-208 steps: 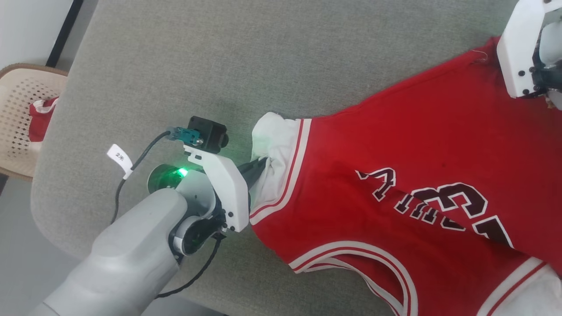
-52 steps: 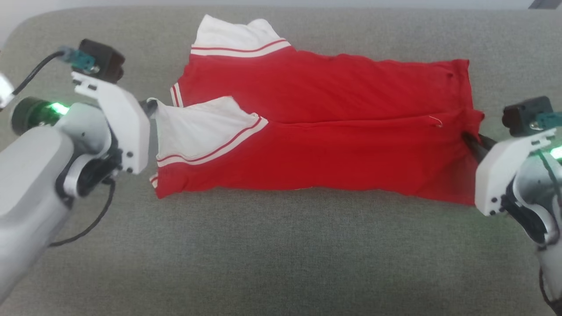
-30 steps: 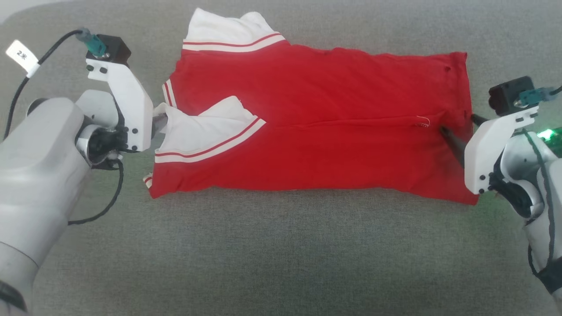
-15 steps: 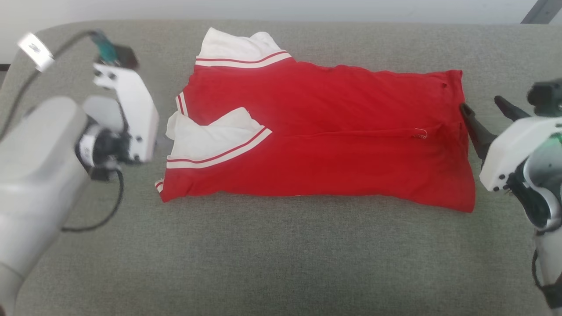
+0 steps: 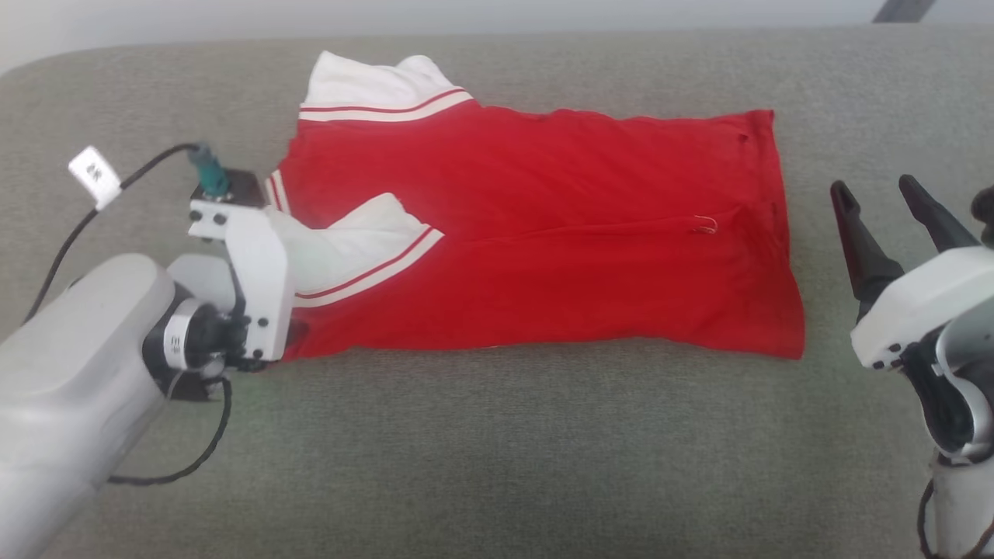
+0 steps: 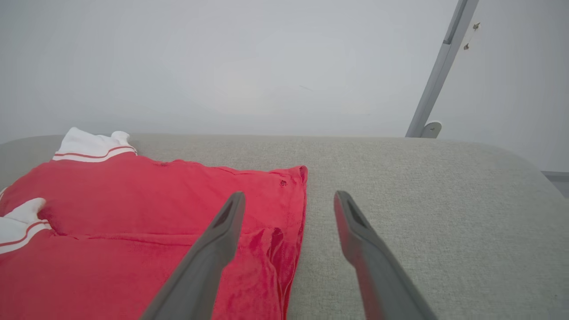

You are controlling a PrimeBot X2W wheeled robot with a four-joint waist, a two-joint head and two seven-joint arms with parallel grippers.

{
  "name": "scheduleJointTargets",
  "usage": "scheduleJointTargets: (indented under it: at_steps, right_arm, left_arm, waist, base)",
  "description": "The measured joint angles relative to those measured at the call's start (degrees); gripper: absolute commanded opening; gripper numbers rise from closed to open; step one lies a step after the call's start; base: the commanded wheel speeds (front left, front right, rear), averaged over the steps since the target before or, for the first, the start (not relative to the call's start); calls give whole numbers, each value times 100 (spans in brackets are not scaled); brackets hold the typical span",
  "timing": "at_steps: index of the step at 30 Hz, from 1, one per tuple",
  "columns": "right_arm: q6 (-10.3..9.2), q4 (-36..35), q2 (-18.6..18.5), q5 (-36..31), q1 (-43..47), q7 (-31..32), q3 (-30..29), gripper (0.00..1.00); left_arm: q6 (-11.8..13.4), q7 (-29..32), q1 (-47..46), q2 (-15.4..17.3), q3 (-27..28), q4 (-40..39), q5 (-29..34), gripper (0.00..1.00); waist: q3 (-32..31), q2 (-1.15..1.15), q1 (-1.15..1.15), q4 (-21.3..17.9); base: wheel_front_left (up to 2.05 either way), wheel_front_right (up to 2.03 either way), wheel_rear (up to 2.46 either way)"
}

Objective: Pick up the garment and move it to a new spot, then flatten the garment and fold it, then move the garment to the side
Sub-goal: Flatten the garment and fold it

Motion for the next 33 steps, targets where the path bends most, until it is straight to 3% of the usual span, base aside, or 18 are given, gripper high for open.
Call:
scheduleJointTargets:
  at_steps: [5,12,13,14,15,23,33]
  right_arm:
    - [0,-313,208,-38,241,78,-160,100]
    - [0,-438,283,-68,496,532,-255,100]
    - [0,-435,287,-46,547,660,-250,100]
    - [0,-421,285,-23,582,812,-238,100]
    - [0,-391,261,-22,615,993,-211,100]
    - [0,-141,25,81,566,2109,29,100]
    - [0,650,-185,93,65,2900,193,100]
  left_arm:
    - [53,-211,279,25,35,347,-43,100]
    - [-267,-556,344,-134,160,1020,-231,100]
    - [-372,-566,355,-154,166,1096,-255,95]
    - [-430,-606,351,-188,166,1169,-249,17]
    - [-463,-632,346,-249,157,1233,-242,0]
    - [-870,-734,176,-580,104,1575,-234,0]
    - [-1160,-859,-76,-890,62,1829,-205,0]
  waist:
    - [72,0,0,-176]
    - [92,0,0,-277]
    - [92,0,0,-278]
    - [95,0,0,-274]
    - [96,0,0,-265]
    - [195,0,0,-83]
    - [417,1,0,217]
  base:
    - [0,0,0]
    - [0,0,0]
    - [0,0,0]
    - [0,0,0]
    - [0,0,0]
    - [0,0,0]
    - [0,0,0]
